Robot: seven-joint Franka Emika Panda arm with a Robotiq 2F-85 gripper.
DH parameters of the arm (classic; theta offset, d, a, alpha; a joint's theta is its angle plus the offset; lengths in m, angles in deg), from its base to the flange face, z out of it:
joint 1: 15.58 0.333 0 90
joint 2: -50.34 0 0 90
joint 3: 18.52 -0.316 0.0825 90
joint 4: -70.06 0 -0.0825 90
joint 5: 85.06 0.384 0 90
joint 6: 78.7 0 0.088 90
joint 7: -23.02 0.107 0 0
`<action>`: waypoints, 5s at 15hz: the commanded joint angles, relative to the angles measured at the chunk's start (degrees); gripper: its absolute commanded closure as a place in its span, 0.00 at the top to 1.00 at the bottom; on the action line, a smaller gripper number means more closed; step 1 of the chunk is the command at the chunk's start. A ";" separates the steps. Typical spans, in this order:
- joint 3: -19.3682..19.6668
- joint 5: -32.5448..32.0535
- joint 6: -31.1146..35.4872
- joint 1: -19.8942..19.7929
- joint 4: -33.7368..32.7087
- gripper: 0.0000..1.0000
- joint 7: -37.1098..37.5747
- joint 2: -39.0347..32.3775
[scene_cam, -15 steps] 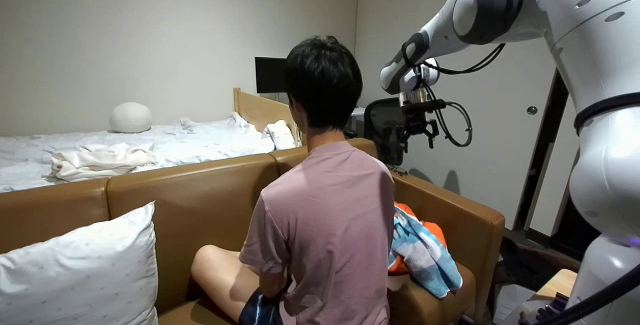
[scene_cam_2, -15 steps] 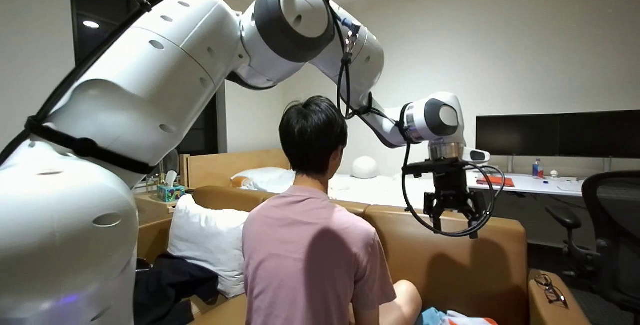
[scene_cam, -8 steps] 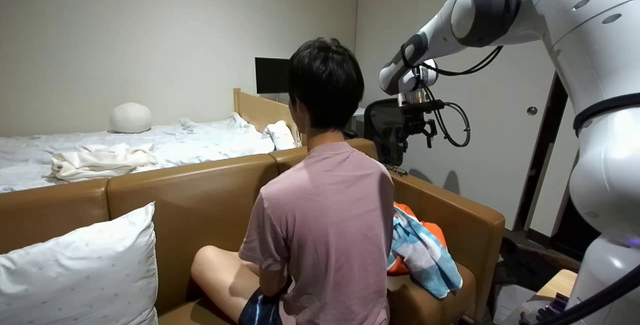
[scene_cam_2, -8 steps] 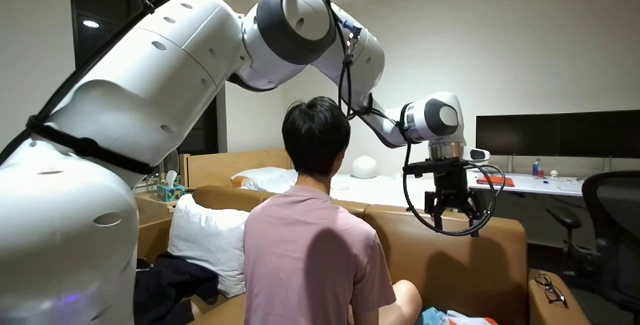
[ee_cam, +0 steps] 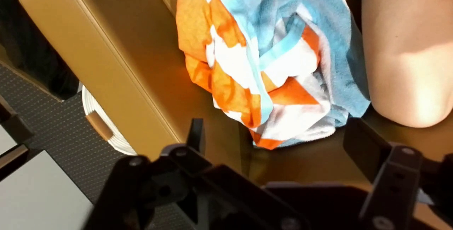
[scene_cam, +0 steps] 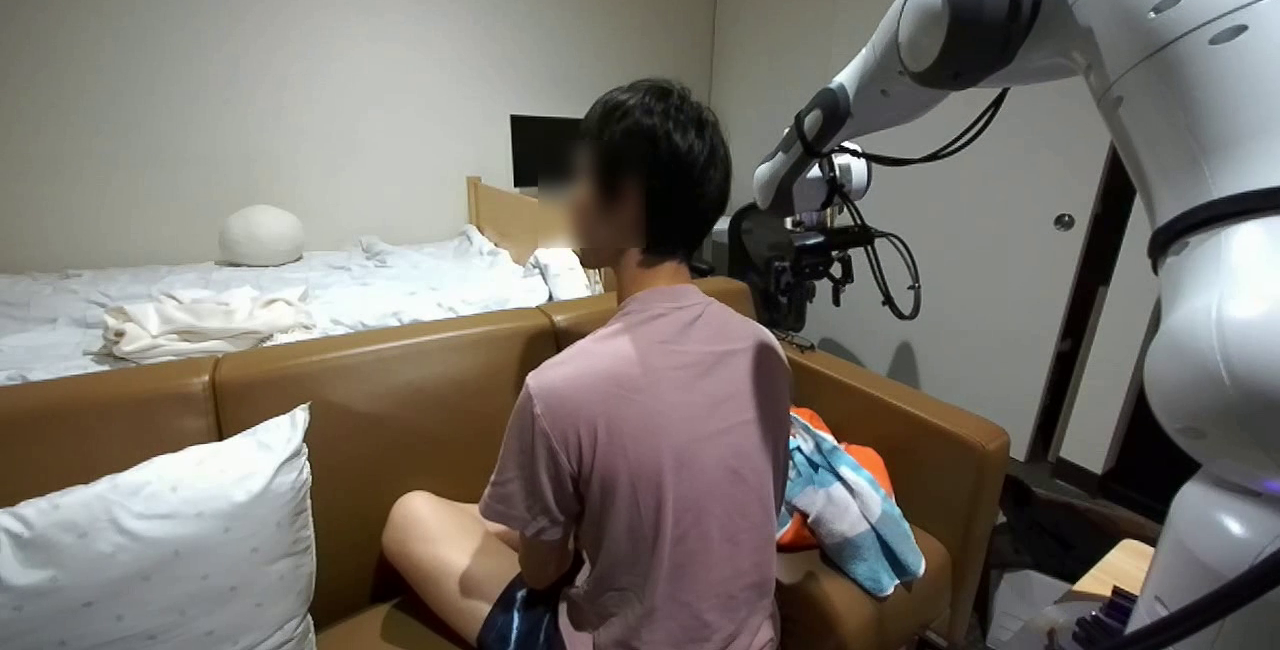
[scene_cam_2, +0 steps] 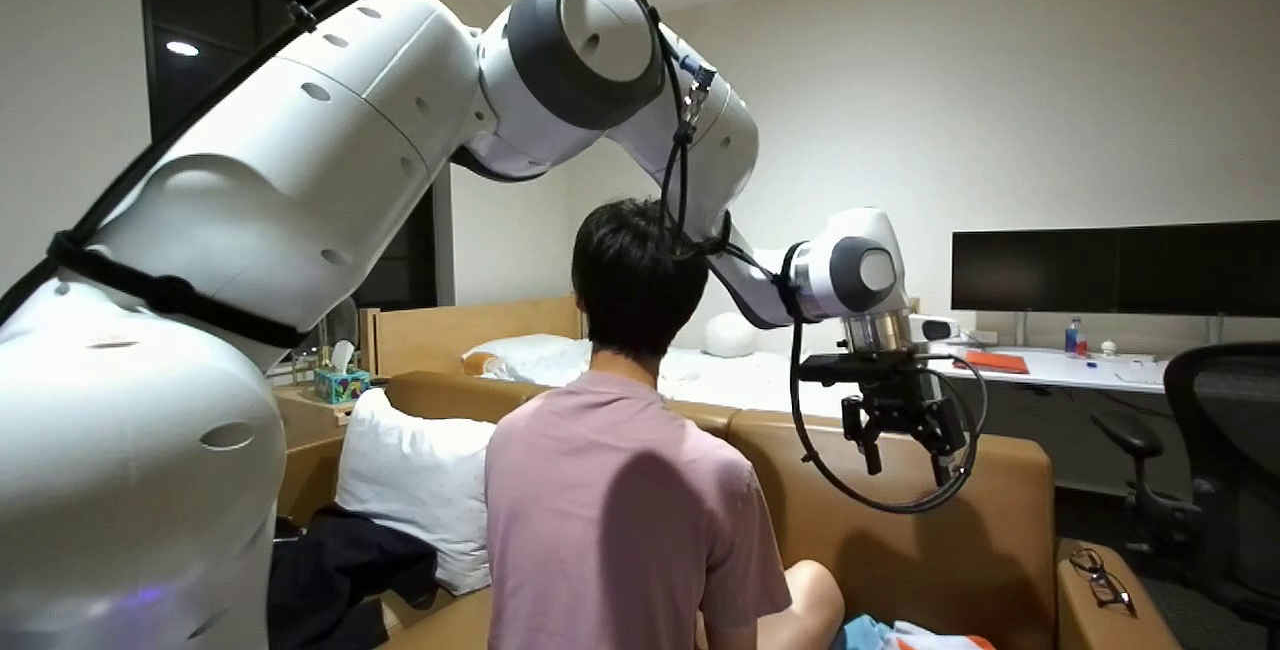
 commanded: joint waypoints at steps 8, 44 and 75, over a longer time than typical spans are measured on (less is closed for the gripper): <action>0.13 1.66 -6.86 -2.36 -9.00 1.00 0.43 -12.80; 0.57 0.41 -12.32 -5.00 -38.00 1.00 0.23 -40.88; -0.71 -0.86 -22.47 -7.42 -51.32 1.00 0.16 -49.39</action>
